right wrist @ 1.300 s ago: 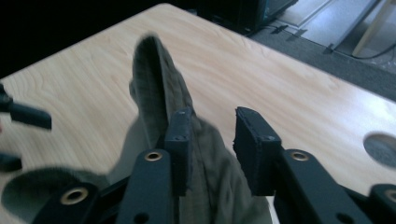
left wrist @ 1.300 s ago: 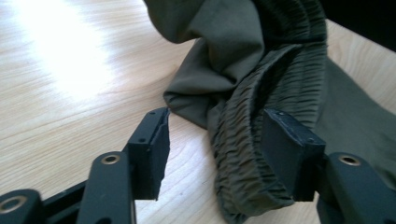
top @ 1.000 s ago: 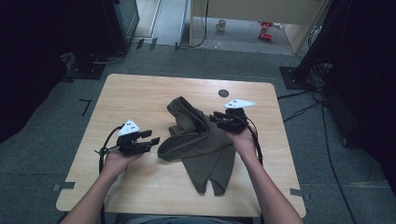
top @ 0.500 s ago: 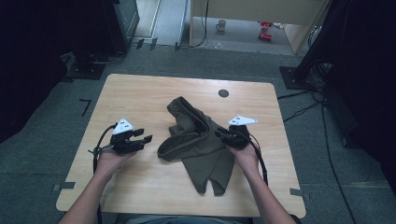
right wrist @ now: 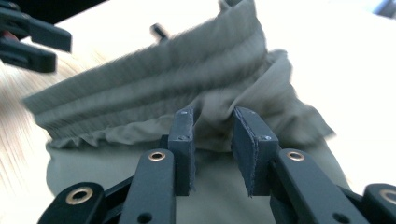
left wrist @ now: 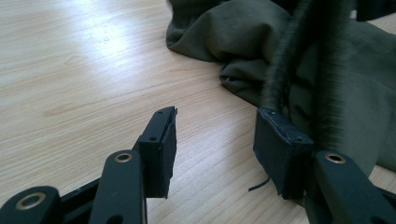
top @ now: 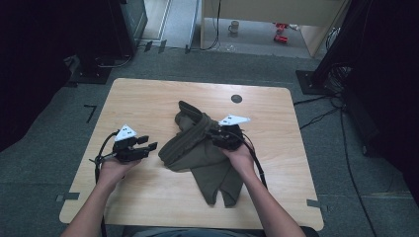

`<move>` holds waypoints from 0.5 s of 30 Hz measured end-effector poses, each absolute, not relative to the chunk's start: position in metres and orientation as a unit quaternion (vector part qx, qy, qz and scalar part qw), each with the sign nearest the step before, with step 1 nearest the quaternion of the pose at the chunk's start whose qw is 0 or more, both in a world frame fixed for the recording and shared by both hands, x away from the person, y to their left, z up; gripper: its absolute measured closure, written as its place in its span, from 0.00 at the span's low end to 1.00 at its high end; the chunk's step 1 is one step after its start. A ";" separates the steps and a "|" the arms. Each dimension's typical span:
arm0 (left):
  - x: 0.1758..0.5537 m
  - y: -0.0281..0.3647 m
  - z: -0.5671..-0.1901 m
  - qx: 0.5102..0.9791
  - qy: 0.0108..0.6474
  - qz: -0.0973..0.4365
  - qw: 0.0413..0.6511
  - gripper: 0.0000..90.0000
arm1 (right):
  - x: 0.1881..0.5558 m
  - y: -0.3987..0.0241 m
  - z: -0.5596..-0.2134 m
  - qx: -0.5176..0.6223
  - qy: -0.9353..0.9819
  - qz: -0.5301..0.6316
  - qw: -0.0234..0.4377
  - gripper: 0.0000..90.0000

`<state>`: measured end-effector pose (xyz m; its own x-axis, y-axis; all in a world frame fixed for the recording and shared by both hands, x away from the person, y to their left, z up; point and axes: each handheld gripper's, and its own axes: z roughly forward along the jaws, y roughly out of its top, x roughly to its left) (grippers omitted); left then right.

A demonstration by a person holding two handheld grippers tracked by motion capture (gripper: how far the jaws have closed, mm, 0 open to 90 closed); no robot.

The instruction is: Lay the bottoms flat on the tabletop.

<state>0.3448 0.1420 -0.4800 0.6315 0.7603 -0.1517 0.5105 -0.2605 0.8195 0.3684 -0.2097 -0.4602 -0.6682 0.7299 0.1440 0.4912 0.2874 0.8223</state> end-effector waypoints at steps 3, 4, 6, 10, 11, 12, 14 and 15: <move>0.346 0.145 -0.481 0.781 0.411 0.136 0.450 0.55 | 0.380 -0.193 -0.457 0.379 0.796 0.455 0.128 0.72; 0.346 0.147 -0.482 0.780 0.414 0.135 0.449 0.55 | 0.384 -0.189 -0.456 0.380 0.795 0.457 0.123 0.69; 0.347 0.150 -0.483 0.778 0.419 0.134 0.448 0.55 | 0.388 -0.185 -0.453 0.383 0.793 0.460 0.113 0.65; 0.347 0.154 -0.484 0.776 0.425 0.132 0.447 0.55 | 0.383 -0.181 -0.454 0.376 0.800 0.456 0.106 0.62; 0.347 0.154 -0.484 0.776 0.424 0.132 0.447 0.55 | 0.380 -0.181 -0.456 0.373 0.803 0.453 0.105 0.61; 0.347 0.154 -0.484 0.776 0.424 0.133 0.447 0.55 | 0.376 -0.182 -0.457 0.374 0.804 0.451 0.103 0.61; 0.347 0.154 -0.483 0.777 0.424 0.134 0.447 0.55 | 0.369 -0.183 -0.460 0.373 0.805 0.451 0.097 0.60; 0.347 0.154 -0.483 0.776 0.423 0.134 0.447 0.55 | 0.365 -0.184 -0.461 0.371 0.806 0.451 0.097 0.59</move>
<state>0.3466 0.1536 -0.4833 0.6060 0.7768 -0.1712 0.5377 -0.2414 0.8079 0.3654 -0.1835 -0.4613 -0.7064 0.6849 0.1786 0.5104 0.3180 0.7990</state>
